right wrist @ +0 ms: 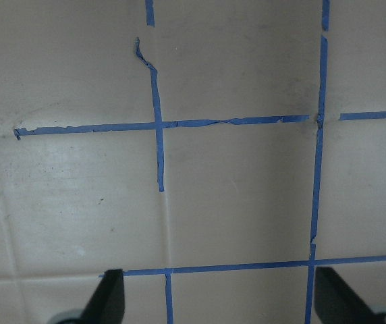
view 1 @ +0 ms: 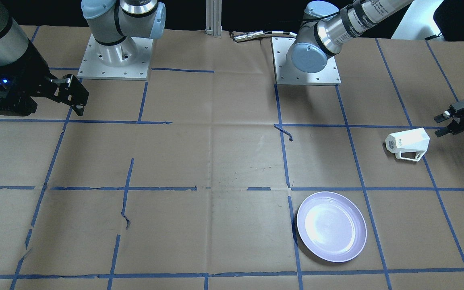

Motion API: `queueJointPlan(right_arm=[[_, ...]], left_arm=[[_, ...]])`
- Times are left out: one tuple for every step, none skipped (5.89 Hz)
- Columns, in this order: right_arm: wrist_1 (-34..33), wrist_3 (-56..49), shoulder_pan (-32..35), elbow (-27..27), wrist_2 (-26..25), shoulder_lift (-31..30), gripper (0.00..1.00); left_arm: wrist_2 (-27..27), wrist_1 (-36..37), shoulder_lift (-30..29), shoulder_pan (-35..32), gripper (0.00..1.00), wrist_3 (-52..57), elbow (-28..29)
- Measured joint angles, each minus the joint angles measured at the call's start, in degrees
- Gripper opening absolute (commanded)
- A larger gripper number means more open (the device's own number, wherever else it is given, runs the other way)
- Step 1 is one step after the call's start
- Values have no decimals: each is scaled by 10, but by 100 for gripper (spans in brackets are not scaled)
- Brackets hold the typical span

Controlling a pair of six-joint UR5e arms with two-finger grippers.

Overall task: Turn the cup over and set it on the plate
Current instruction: 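Lower the left gripper onto the lying white mug and close on it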

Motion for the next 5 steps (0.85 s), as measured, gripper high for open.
queueJointPlan(right_arm=[[0,0,0,0,0,0,100],[0,0,0,0,0,0,100],[0,0,0,0,0,0,100],[0,0,0,0,0,0,100],[0,0,0,0,0,0,100]], left_arm=[[-9,-29,-22,0,99,15,0],[-24,-65,-38,0,97,20,-1],[-44,-93,-48,0,47,23,0],[-62,-103,-51,0,5,27,2],[-71,-107,-54,0,0,30,9]])
